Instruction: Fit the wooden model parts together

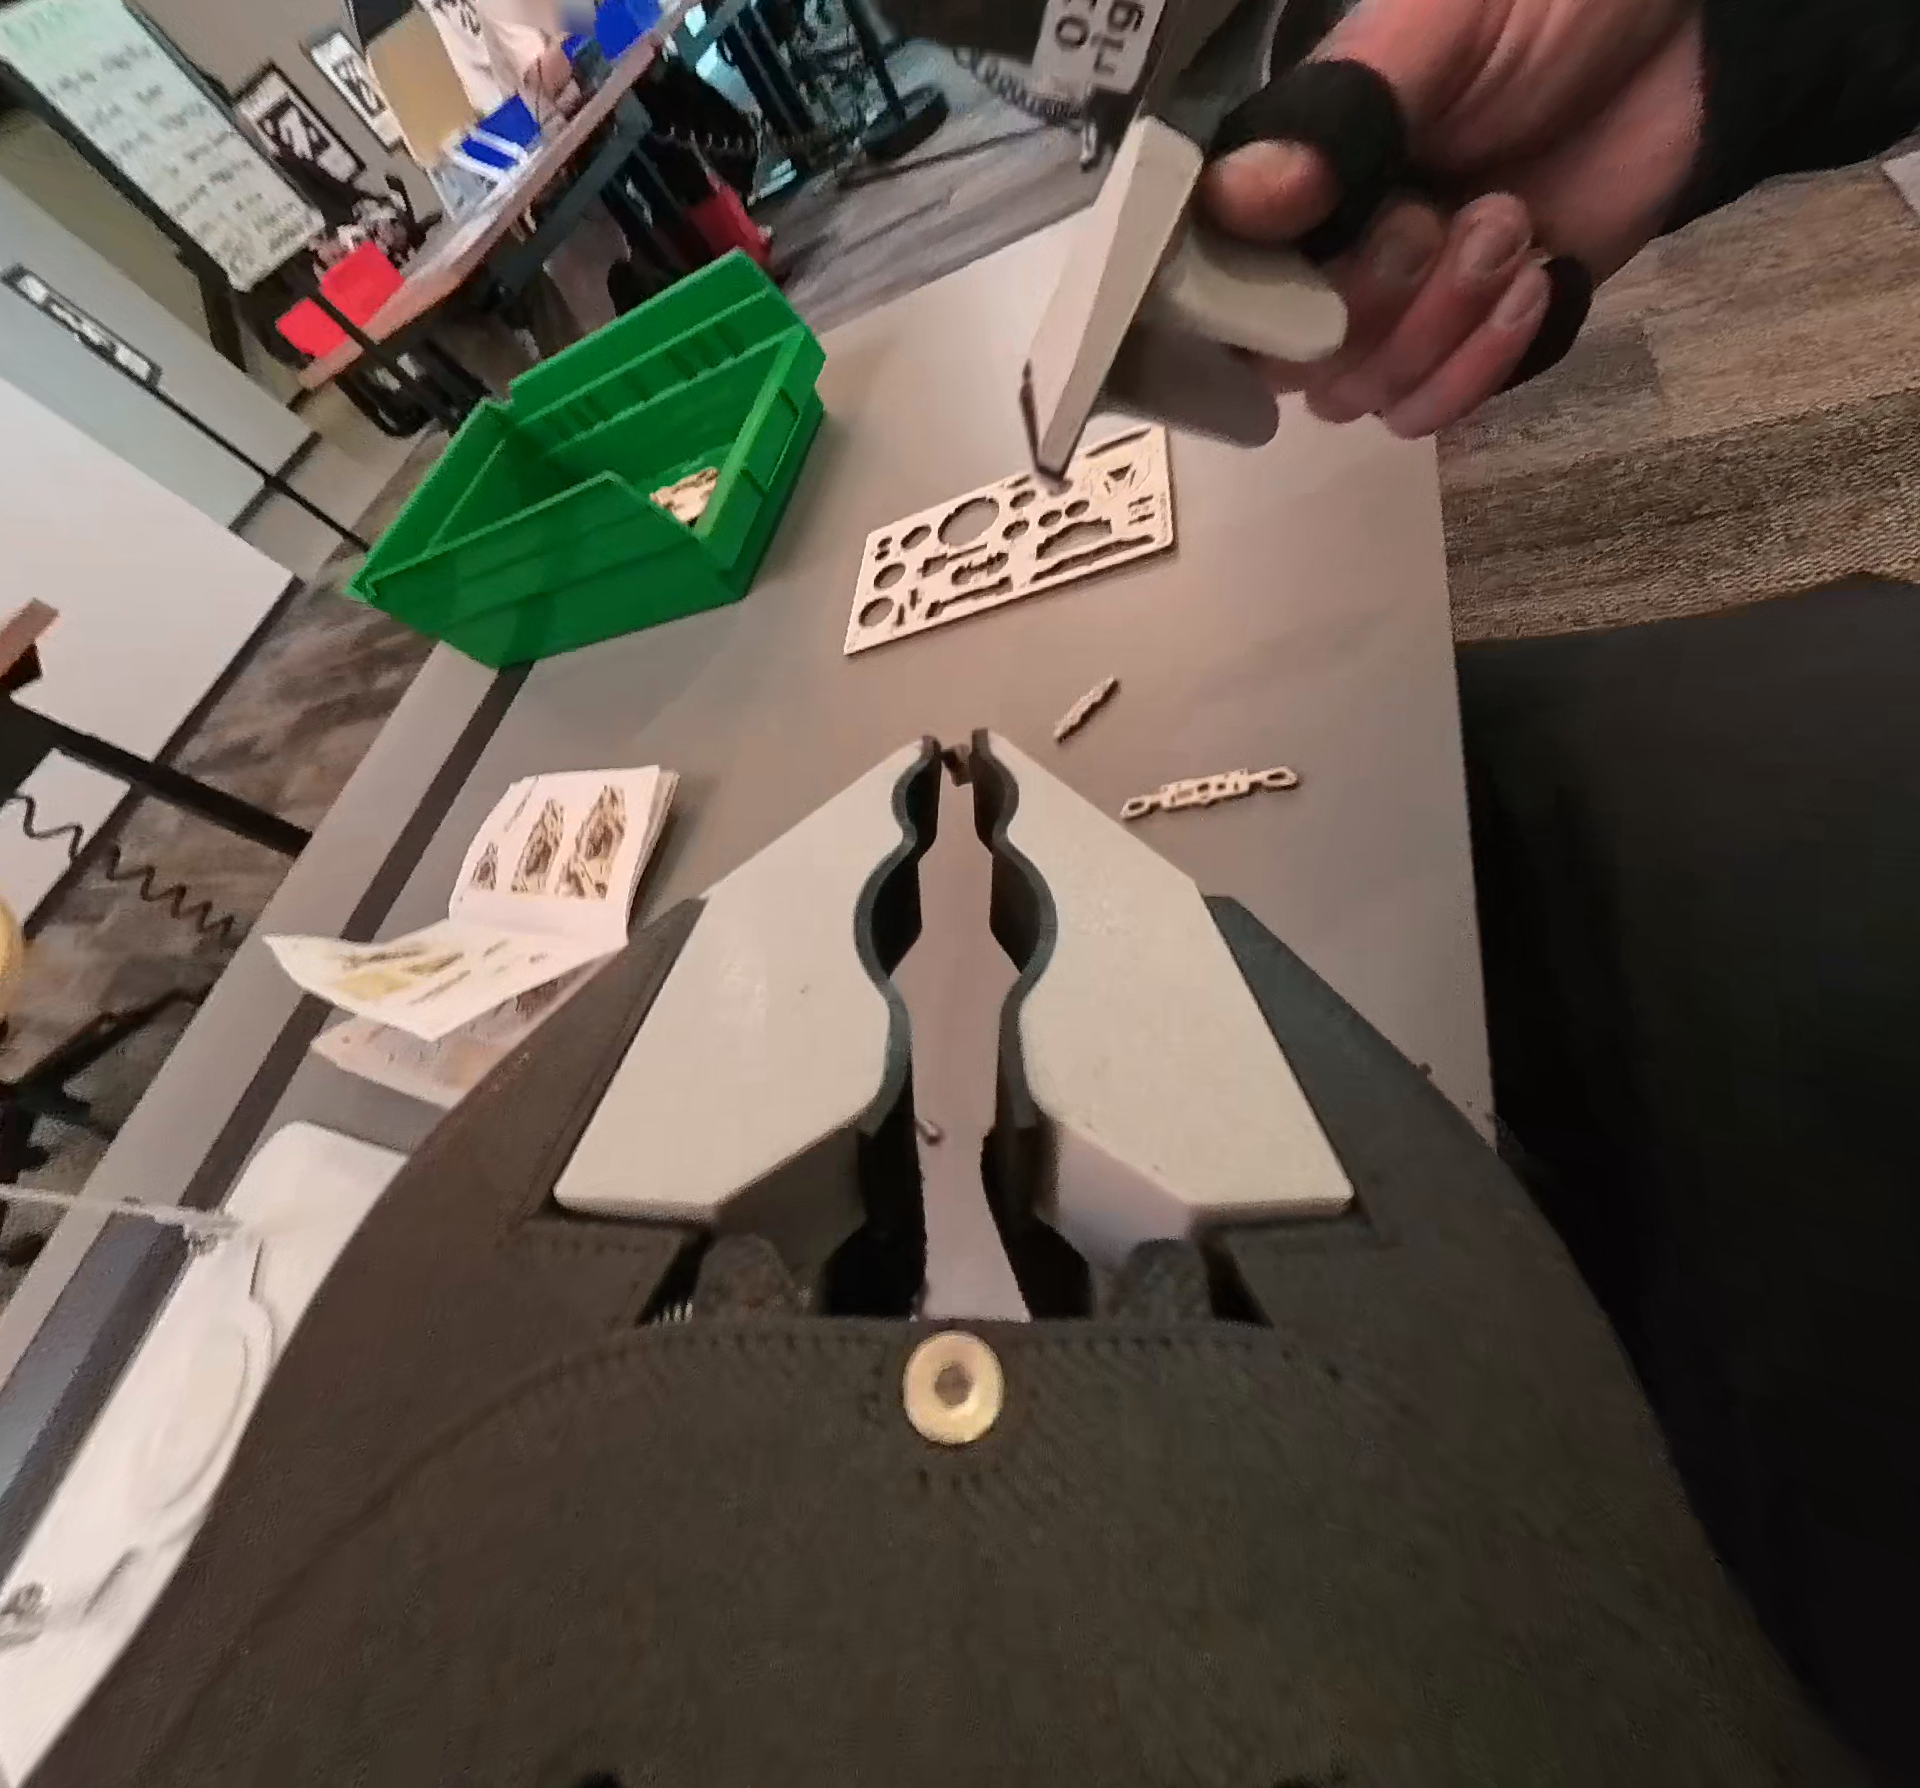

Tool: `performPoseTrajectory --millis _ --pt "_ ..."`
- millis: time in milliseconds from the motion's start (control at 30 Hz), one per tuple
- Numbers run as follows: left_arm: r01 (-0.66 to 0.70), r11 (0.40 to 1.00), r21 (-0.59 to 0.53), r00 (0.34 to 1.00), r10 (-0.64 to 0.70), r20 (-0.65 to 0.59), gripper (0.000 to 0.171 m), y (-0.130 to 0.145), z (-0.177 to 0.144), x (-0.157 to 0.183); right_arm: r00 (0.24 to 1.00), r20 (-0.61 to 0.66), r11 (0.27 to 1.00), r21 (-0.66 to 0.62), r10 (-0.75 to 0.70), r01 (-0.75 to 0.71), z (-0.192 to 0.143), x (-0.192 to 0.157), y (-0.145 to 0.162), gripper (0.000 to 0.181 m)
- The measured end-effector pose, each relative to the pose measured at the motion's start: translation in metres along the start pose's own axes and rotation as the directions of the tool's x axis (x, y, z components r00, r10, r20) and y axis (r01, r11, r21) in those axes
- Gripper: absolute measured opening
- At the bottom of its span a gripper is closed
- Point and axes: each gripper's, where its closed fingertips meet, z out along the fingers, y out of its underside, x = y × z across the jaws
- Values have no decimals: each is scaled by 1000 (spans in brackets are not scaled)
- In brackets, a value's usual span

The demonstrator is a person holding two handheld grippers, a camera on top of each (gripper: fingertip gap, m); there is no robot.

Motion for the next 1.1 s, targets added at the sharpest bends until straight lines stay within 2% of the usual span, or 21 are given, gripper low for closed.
performPoseTrajectory --millis 200,467,733,933,1100 --pt "65 994 -83 998 -65 7 3 22 -8 -7 999 -30 999 48 -12 13 -6 13 -1 0" --pt "138 983 -119 990 -137 15 6 39 -3 -12 999 -40 998 63 -14 16 -6 26 0 0" --pt "223 960 -171 975 -218 49 11 63 -4 -9 992 -104 995 70 -67 74 -10 38 -5 0" --pt "303 931 -205 949 -274 158 14 87 -32 -31 977 -150 988 8 -150 153 -5 45 2 0" --pt "338 905 -258 936 -294 193 18 109 -62 -32 960 -180 977 -50 -213 207 0 47 10 1"
